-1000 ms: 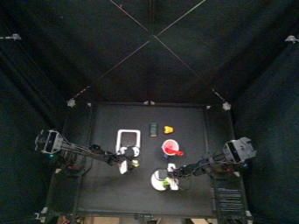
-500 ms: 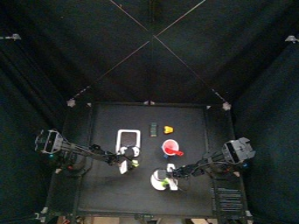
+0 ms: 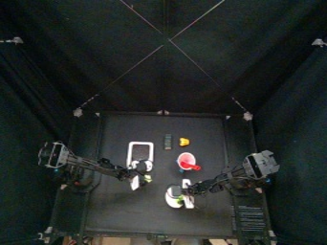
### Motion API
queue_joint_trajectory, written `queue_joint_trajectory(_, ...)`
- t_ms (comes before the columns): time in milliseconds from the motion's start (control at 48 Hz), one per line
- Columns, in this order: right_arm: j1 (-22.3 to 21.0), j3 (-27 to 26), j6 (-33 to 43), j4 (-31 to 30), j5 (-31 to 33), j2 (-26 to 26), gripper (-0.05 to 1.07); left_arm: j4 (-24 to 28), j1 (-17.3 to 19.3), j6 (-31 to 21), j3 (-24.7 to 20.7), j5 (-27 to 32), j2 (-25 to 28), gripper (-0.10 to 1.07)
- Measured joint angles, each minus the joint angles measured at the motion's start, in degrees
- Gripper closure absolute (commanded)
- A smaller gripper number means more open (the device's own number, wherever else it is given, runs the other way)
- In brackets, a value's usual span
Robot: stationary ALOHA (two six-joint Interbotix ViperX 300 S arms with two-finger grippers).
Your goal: Grab starfruit top
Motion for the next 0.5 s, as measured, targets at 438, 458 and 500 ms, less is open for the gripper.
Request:
queue_joint_trajectory(438, -1.41, 0.97, -0.35, -0.7, 0.0, -9.14, 0.33, 0.18, 0.0, 0.0, 0.0, 0.35, -1.14, 0.43)
queue_joint_trajectory(458, -1.49, 0.97, -0.35, -0.97, 0.0, -9.23, 0.33, 0.18, -0.09, 0.0, 0.09, 0.44, -1.14, 0.43)
queue_joint_trajectory(500, -1.76, 0.97, -0.35, -1.67, 0.09, -9.32, 0.33, 0.18, 0.0, -0.09, 0.0, 0.53, -1.23, 0.43)
